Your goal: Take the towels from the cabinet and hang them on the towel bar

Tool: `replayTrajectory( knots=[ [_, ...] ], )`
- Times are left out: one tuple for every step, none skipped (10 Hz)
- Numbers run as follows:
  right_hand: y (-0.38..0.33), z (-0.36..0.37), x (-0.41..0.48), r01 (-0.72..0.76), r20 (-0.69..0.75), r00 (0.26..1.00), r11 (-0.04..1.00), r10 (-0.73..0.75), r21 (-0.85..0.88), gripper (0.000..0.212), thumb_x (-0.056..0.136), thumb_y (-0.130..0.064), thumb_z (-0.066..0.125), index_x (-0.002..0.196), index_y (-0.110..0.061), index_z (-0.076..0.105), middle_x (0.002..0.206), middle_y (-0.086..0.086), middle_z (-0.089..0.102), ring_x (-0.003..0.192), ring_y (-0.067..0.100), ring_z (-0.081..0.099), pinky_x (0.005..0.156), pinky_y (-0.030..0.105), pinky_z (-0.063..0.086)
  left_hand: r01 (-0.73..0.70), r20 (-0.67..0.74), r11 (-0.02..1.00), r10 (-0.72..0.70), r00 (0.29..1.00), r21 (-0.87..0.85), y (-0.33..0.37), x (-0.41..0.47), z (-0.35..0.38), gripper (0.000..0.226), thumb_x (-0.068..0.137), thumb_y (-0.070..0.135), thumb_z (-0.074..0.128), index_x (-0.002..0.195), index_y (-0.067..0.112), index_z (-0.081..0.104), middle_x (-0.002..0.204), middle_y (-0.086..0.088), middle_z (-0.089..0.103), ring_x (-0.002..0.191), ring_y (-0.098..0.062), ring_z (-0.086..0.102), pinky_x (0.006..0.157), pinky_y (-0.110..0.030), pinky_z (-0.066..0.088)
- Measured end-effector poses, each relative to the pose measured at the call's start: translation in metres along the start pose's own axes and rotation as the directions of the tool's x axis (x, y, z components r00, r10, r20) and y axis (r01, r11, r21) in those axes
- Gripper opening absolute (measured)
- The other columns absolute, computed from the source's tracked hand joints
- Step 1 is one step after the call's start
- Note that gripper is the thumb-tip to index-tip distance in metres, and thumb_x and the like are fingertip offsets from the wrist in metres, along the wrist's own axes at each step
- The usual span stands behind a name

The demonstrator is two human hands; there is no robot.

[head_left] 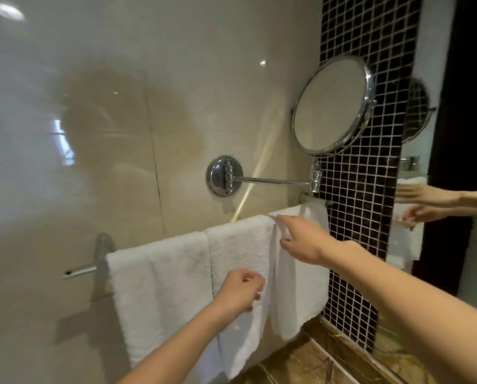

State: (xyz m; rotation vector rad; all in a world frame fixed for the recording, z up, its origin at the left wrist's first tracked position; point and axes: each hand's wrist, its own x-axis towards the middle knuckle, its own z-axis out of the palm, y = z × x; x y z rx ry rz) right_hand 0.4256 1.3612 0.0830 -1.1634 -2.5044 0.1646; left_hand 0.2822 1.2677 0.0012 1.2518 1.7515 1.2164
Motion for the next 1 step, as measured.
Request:
replayTrajectory(
  knots=[
    [-0.0170,-0.0054,-0.0125,0.012,-0.001,1.000,0.998,-0.012,0.064,0.060,0.094,-0.026,0.046,0.150,-0.020,0.024,0.148,0.010,0.042,0.134,0.027,0.040,0.110,0.039,0.034,-0.191,-0.067,0.981,0.189,0.980,-0.024,0.0230,-0.0197,-0.0235,0.011,0.093,0.023,0.054,0.089,0.027,0.063,0.096,-0.003,0.069,0.092,-0.018,0.066,0.074,-0.026,0.050]
  ],
)
